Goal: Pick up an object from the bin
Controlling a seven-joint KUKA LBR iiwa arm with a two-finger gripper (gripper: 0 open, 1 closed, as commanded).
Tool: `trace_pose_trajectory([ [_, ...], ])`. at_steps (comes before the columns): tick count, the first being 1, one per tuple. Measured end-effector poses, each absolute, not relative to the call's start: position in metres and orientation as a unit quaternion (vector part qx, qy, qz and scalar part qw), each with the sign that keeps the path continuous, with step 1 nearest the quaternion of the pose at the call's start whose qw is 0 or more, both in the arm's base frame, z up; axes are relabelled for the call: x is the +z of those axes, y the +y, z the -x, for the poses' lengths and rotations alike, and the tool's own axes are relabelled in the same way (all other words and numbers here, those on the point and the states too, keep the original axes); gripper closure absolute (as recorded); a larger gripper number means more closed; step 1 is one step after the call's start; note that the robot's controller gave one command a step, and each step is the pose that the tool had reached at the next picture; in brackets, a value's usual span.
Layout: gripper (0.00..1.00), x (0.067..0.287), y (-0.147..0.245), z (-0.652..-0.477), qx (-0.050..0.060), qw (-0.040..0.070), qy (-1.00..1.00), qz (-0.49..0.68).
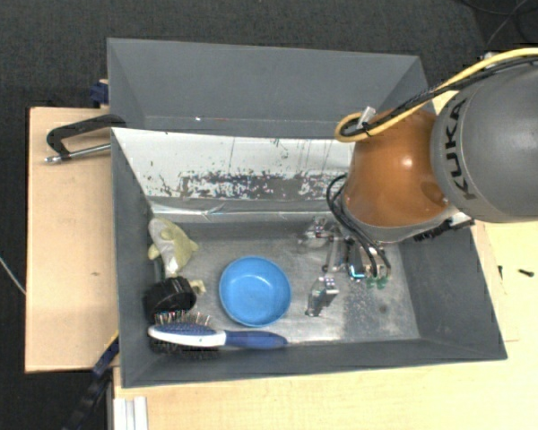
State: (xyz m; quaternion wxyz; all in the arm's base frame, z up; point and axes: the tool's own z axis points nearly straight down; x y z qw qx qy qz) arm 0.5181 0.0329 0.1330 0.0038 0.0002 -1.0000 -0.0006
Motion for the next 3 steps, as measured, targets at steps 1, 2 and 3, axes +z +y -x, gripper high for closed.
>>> trace_pose_trajectory([
  [1,0.0,0.081,0.102,-0.577,-0.002,-0.002,-0.998,-0.065],
  [2,1.0,0.084,0.099,-0.577,-0.002,-0.002,-0.998,-0.062],
  [3,1.0,0.212,0.097,-0.589,-0.001,-0.008,-0.998,-0.07],
])
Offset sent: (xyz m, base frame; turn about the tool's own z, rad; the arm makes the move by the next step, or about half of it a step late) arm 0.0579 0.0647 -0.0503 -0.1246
